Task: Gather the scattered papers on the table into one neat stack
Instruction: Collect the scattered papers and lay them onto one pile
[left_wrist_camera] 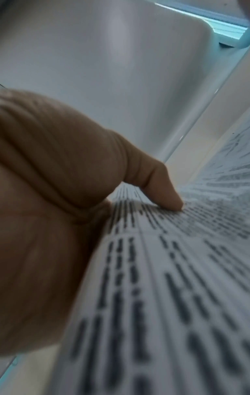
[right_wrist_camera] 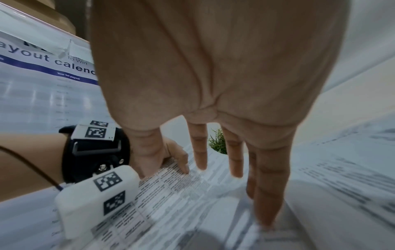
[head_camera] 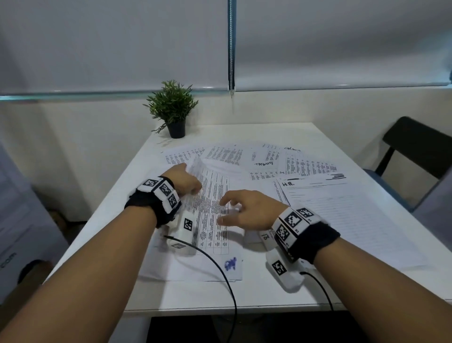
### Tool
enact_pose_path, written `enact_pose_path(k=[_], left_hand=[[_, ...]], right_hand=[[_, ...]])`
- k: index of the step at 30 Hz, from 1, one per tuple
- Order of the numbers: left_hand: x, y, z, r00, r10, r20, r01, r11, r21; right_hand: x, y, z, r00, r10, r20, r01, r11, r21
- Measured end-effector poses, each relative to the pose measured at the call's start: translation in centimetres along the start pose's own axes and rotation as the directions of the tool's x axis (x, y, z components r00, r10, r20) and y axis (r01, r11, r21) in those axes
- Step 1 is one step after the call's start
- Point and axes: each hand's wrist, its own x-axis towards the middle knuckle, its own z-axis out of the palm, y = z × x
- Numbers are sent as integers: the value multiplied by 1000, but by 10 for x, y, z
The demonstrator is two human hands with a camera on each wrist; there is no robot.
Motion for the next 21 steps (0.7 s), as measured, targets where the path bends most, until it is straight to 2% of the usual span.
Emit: enact_pose_path(k=[3,5,6,10,14,16,18,19,21], left_hand=[[-13,-3,-25,988,73,-135,-83,994,-66],[-29,-2,-46,950,150,-273,-158,987,-8],[-38,0,-57,924,194,-329,-193,981,36],[-80,17,-94,797,386,-465,-356,921,156],[-124,37,-108,654,597,-465,-545,798,257],[-140,46,-109,598,656,-461,-645,735,209],[-148,56,-104,568,669,-480,-735,675,71],[-150,62,-100,561,665,-494,-767,641,-7],[-144,76,-84,575,625,-528,-789,595,-154]], right_hand=[[1,3,-2,967,19,-253,-7,999,46],[3,5,-6,914,62,-400,-3,989,146],[4,5,-9,896,86,-435,9,977,211],[6,5,-15,883,154,-444,76,886,458],[6,6,-32,866,174,-469,151,803,577],[1,8,-50,859,188,-476,233,684,691],[-7,13,-67,881,146,-450,317,525,790],[-14,15,-74,883,106,-458,353,493,795],[-30,20,-85,854,56,-517,430,483,763]])
